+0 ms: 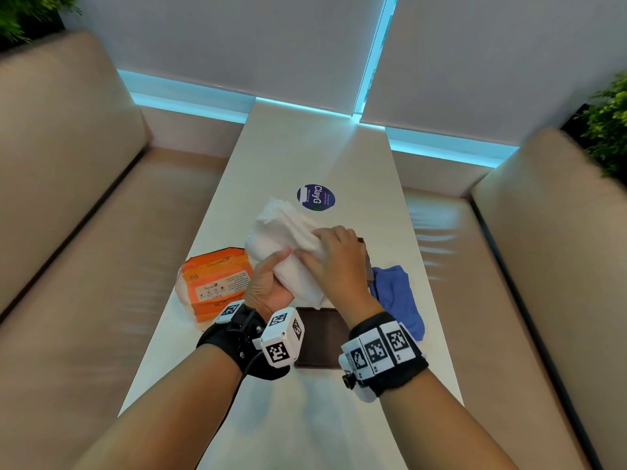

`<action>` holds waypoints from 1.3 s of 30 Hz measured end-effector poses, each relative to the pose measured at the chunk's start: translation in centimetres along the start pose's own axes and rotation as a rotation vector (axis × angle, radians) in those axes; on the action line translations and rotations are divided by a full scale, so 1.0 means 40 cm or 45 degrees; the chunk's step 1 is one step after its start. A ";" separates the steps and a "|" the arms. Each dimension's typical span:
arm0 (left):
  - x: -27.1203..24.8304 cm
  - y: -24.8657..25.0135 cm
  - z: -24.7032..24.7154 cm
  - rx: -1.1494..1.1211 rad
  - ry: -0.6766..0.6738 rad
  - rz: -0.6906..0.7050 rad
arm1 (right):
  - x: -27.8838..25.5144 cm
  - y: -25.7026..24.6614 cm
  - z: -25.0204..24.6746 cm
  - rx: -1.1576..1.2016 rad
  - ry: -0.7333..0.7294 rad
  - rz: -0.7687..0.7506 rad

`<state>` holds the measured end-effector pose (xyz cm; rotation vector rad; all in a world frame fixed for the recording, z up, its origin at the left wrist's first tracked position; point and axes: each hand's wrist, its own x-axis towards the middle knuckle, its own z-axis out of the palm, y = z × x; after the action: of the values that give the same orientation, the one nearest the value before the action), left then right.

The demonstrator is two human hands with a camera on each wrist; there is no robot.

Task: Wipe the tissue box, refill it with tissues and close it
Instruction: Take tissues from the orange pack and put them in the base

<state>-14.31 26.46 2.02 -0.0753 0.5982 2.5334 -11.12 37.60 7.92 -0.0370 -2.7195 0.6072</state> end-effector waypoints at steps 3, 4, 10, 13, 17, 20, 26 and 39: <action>0.004 -0.007 -0.003 -0.005 0.052 0.012 | -0.011 -0.011 0.013 -0.012 0.125 -0.212; 0.003 -0.007 -0.005 -0.012 0.059 0.007 | -0.011 -0.009 0.014 0.012 0.151 -0.245; -0.006 -0.005 0.019 -0.064 0.066 0.002 | 0.007 0.005 -0.022 0.694 0.107 0.415; 0.000 -0.002 0.050 -0.070 0.118 -0.047 | -0.008 -0.002 -0.013 1.001 -0.180 0.449; 0.010 0.022 0.033 -0.153 0.217 0.074 | -0.027 0.019 -0.025 0.974 -0.182 0.350; 0.012 0.044 0.019 -0.079 0.212 0.110 | -0.026 0.024 -0.036 1.083 0.019 0.416; 0.018 0.039 0.033 -0.017 0.264 0.069 | -0.030 0.029 -0.015 1.071 0.018 0.477; 0.037 0.013 0.023 0.256 0.367 -0.088 | 0.000 0.115 0.002 1.154 -0.354 0.939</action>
<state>-15.79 27.21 2.80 -0.3861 0.9429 2.3986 -11.40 41.74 5.92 -0.7808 -2.3339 2.1065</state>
